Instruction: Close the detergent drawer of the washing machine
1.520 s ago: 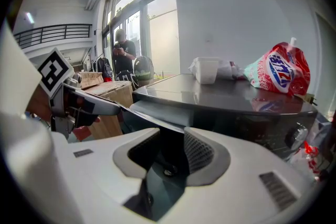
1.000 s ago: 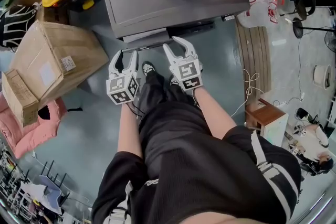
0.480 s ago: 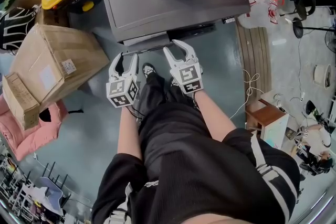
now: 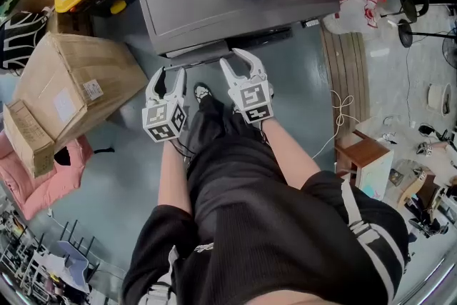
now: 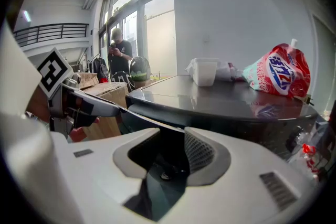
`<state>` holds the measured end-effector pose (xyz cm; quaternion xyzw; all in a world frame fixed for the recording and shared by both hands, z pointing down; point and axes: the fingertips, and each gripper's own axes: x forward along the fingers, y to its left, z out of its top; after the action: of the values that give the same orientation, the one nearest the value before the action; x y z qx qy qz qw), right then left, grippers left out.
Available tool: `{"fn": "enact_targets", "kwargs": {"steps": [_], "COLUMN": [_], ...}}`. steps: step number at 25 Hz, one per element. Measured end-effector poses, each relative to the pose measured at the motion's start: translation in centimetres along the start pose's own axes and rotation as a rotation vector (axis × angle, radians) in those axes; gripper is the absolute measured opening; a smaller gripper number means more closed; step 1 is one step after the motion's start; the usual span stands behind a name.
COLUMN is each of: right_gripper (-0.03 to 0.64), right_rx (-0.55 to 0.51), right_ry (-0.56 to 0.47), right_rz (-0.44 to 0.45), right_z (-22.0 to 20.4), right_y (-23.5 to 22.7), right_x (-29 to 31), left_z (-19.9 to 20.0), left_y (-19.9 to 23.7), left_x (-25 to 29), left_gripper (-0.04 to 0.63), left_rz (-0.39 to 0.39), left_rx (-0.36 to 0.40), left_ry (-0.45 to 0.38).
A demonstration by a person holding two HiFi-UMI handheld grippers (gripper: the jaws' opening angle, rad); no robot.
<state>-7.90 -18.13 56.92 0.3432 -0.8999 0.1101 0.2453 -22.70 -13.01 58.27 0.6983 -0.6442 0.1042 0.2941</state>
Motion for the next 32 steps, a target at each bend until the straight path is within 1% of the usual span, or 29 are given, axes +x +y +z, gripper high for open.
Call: {"fn": "enact_targets", "kwargs": {"steps": [13, 32], "right_gripper": [0.138, 0.138], "right_rx": [0.039, 0.145], "right_ry": [-0.002, -0.011], "right_rz": [-0.019, -0.077], "right_z": [0.7, 0.7], "right_y": [-0.5, -1.4], "right_x": [1.1, 1.8], "left_z": [1.0, 1.6], "left_y": [0.6, 0.9], "left_x": [0.9, 1.9], "left_gripper": [0.241, 0.244], "left_rz": [-0.001, -0.001], "left_rx": [0.007, 0.008], "left_ry": [0.005, -0.004]}}
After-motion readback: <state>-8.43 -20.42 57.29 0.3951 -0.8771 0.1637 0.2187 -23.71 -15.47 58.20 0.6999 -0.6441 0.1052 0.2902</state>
